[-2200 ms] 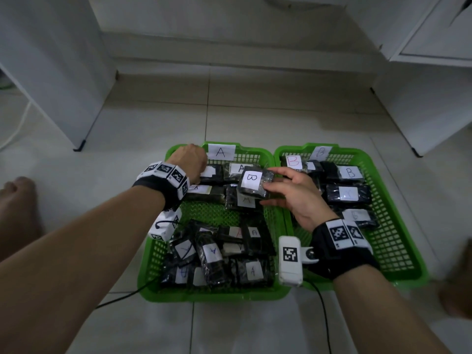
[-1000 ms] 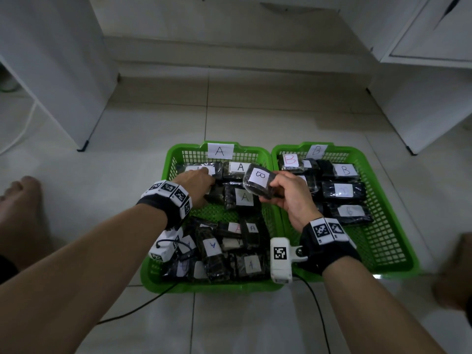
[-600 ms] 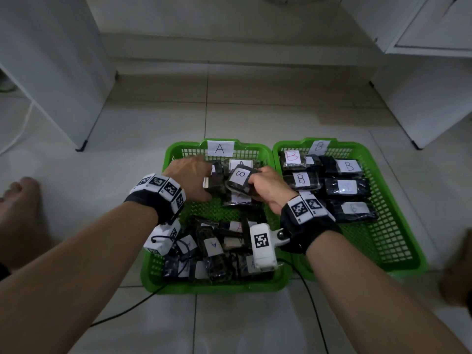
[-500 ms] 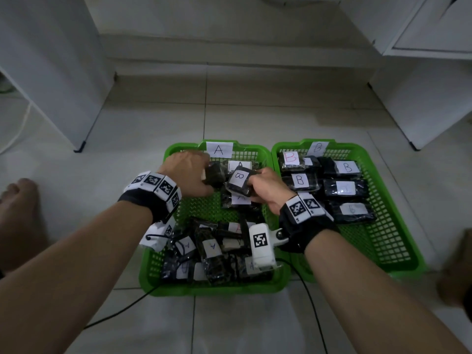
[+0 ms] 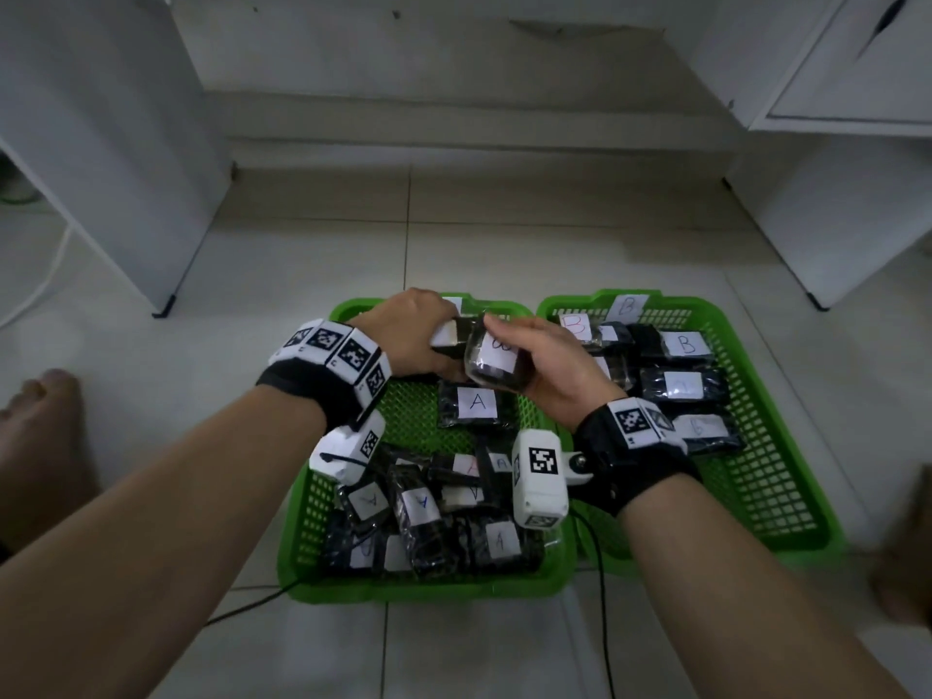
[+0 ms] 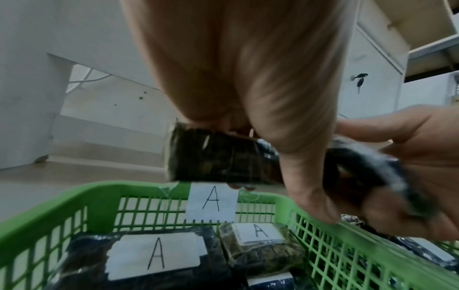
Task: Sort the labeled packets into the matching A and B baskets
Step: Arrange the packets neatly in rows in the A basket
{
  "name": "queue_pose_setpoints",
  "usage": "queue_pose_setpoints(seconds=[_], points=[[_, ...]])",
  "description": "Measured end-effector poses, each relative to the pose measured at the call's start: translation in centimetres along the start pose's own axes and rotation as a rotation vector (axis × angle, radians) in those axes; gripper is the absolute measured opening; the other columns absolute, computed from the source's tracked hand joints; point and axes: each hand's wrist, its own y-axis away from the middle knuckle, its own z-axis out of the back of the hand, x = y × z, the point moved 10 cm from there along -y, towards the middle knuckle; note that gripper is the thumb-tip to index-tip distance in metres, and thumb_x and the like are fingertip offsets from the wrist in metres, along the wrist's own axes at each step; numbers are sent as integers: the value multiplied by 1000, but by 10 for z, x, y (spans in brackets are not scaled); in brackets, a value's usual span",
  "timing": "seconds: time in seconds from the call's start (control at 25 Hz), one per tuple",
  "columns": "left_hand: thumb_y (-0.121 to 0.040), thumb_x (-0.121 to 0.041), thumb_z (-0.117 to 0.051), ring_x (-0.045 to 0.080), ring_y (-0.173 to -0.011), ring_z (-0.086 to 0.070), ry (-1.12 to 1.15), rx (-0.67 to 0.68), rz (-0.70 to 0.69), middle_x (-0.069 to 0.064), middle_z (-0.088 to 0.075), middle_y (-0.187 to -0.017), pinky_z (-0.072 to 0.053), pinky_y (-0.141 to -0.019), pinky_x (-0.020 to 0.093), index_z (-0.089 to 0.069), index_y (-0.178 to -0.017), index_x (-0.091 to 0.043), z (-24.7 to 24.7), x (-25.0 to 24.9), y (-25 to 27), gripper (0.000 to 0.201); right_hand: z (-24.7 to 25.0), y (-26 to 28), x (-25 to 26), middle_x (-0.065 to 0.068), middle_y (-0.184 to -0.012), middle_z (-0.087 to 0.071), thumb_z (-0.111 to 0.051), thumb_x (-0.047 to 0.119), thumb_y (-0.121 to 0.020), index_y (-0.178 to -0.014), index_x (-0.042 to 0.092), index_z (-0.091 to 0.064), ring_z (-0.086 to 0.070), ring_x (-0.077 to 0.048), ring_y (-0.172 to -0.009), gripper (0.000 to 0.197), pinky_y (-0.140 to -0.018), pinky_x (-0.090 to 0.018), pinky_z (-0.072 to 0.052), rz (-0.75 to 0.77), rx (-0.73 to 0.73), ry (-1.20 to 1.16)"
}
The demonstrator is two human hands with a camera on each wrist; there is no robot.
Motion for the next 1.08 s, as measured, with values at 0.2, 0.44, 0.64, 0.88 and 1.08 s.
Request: queue_pose_setpoints(seconds=[0.2,0.44,0.64,0.88,1.08], points=[[-78,-44,-77,11,-96,-61,362,-19,24,-9,-64,-108,-48,-81,27,-66,-118,-23,12,8,7,46,26,-2,9,-15,-106,-77,-84,6,-78,-113,9,-73,-77,-28,-81,37,-62,-38,-60,75,-113,76],[-74,-31,-74,23,-96,-67,-121,-4,209,0,-69,-106,-56,-82,35,-68,-111,-21,-10,60,9,38,57,-4,-5,-19,-109,-76,-83,8,-78,-119,4,-71,-76,-30,-81,43,-59,-35,-60,53,-204,-72],[-71,-29,-79,25,-90,-67,-297,60,238,2,-68,-103,-58,-81,40,-64,-105,-20,-23,61,6,39,57,-7,-12,-20,-112,-74,-79,10,-80,-125,2,-65,-74,-40,-93,47,-59,-34,-59,38,-143,-136],[-61,-17,-86,23,-98,-64,-345,222,224,0,-65,-104,-54,-81,35,-65,-106,-22,-37,60,24,50,57,-7,-12,-22,-112,-74,-74,10,-87,-128,-1,-62,-75,-34,-87,44,-57,-31,-58,42,-107,-171],[-68,-11,-82,25,-113,-59,-227,253,169,5,-60,-121,-51,-93,34,-61,-123,-15,-57,52,24,59,55,-4,-12,-23,-116,-73,-72,8,-89,-128,0,-61,-74,-40,-96,41,-55,-31,-58,47,-101,-155]])
